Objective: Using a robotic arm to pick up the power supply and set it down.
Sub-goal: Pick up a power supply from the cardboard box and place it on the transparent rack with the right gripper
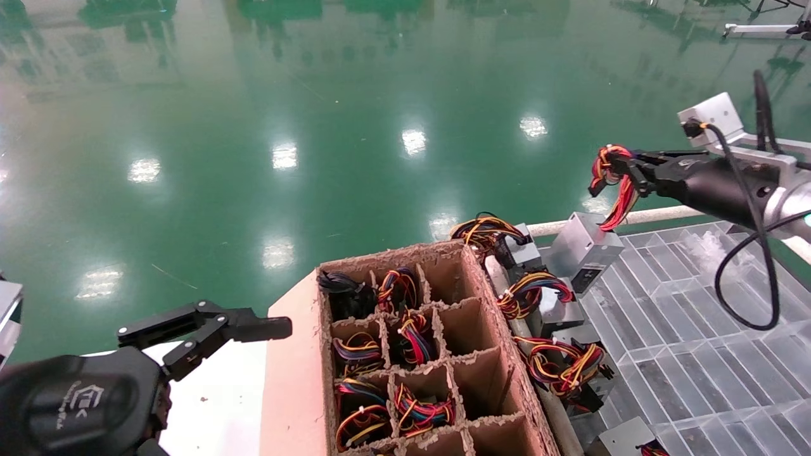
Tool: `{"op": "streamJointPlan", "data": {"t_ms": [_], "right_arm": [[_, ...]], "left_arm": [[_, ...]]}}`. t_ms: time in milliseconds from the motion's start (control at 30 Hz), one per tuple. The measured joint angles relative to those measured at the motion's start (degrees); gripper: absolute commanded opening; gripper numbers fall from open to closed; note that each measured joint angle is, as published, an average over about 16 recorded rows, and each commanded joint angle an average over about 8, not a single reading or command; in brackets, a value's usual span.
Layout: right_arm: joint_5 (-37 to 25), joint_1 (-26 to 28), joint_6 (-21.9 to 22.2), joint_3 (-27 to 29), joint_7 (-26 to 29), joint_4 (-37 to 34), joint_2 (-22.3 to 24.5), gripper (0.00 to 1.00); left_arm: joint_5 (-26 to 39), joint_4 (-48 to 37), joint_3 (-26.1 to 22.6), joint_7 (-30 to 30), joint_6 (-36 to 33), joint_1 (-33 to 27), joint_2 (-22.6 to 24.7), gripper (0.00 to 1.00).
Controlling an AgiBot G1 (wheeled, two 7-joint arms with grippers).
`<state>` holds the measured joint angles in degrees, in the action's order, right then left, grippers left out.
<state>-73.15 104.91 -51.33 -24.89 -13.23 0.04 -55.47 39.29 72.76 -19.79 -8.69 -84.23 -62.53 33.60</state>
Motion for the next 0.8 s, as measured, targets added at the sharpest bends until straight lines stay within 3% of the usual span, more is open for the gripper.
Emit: {"op": "streamJointPlan", "data": {"t_ms": [800], "right_arm": [[-0.36,-1.16,-0.68,-0.25,-0.72,-0.02,-1.52,0.0]], "left_arm": [[-0.01,0.0,-0.02,0.01,0.01,-0.01,-0.01,1.0]]}}
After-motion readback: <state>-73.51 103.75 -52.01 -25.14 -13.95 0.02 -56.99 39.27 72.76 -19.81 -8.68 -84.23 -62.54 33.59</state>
